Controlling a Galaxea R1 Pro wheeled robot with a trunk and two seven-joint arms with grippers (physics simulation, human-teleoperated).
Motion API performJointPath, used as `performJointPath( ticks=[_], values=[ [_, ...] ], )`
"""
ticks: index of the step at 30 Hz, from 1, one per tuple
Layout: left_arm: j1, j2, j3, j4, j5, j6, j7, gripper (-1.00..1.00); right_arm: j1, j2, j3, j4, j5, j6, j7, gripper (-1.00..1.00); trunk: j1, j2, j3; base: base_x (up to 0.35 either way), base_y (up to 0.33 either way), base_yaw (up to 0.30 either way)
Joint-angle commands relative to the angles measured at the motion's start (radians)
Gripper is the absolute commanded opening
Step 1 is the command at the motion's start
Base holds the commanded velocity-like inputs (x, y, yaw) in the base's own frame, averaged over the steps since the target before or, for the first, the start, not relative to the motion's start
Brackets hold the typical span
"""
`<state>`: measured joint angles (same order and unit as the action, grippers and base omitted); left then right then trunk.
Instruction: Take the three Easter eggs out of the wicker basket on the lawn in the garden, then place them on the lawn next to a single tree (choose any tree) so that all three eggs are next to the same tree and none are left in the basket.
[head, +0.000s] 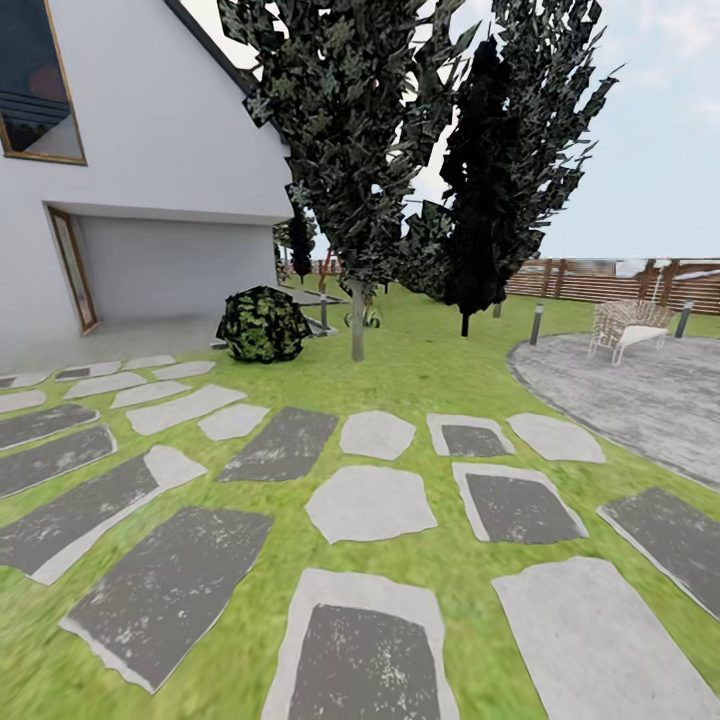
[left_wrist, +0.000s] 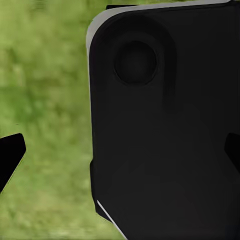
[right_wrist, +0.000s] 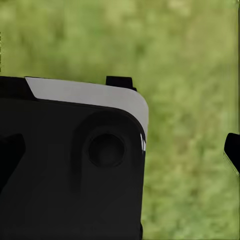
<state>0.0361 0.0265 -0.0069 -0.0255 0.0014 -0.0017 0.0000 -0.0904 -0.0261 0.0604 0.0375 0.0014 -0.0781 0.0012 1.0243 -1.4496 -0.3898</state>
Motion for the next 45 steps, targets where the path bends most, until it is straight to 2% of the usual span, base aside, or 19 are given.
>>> performJointPath(
  ticks=[1, 38, 45],
  values=[
    [0.001, 0.0, -0.001, -0.002, 0.0, 0.0, 0.0, 1.0, -0.002, 0.0, 0.006, 0.004, 0.0, -0.006, 0.0, 1.0, 0.001, 0.0, -0.001, 0.342, 0.0, -0.008],
    [0.001, 0.0, -0.001, -0.002, 0.0, -0.001, 0.0, 1.0, -0.002, 0.0, 0.006, 0.004, 0.0, -0.006, 0.0, 1.0, 0.001, 0.0, -0.001, 0.342, 0.0, -0.001],
    [0.001, 0.0, -0.001, -0.002, 0.0, 0.0, 0.0, 1.0, -0.002, 0.0, 0.007, 0.004, 0.0, -0.008, 0.0, 1.0, 0.001, 0.0, -0.001, 0.342, 0.0, -0.222]
  ],
)
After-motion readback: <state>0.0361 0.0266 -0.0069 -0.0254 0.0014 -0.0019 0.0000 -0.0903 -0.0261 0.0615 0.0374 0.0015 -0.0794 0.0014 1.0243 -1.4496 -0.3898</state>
